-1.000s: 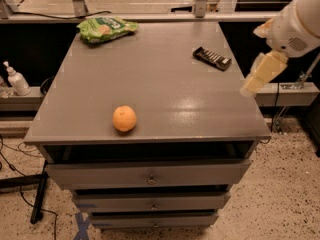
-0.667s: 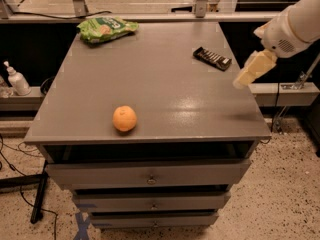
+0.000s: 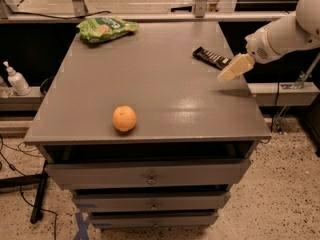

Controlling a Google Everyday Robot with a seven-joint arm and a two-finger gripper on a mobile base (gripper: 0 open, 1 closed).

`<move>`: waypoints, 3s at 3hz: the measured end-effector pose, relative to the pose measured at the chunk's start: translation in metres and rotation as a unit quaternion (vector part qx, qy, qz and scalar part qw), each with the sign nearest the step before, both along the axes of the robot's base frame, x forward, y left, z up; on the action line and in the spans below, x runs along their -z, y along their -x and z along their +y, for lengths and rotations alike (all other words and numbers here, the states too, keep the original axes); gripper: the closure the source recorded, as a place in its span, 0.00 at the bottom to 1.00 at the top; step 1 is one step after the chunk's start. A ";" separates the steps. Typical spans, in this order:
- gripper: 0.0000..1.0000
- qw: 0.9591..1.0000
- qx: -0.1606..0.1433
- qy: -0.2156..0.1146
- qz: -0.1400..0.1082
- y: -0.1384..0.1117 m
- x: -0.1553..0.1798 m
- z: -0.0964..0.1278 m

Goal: Move rxbar chocolate near orange

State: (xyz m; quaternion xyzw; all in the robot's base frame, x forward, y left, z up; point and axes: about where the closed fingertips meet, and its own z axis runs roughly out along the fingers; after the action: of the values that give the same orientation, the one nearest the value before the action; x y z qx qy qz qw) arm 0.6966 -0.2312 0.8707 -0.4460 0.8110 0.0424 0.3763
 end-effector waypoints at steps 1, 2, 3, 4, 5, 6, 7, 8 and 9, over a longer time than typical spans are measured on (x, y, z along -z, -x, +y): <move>0.00 1.000 0.000 0.000 0.000 0.000 0.000 0.000; 0.00 1.000 -0.010 -0.021 0.002 -0.005 0.002 0.006; 0.00 0.998 -0.008 -0.057 0.000 -0.025 0.006 0.016; 0.00 0.996 0.004 -0.090 -0.004 -0.047 0.008 0.022; 0.00 0.993 0.034 -0.115 -0.009 -0.064 0.013 0.013; 0.00 0.990 0.063 -0.128 -0.013 -0.073 0.018 0.001; 0.00 0.987 0.083 -0.138 -0.009 -0.079 0.025 -0.004; 0.00 0.985 0.093 -0.143 -0.001 -0.083 0.033 -0.005; 0.18 0.985 0.096 -0.145 0.005 -0.084 0.036 -0.005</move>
Offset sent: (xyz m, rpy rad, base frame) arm 0.0111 0.0087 0.0010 0.0979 0.0031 0.0416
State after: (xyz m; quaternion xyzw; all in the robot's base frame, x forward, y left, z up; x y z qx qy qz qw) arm 0.7802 -0.2358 0.8348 -0.3068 0.8372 0.1252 0.4351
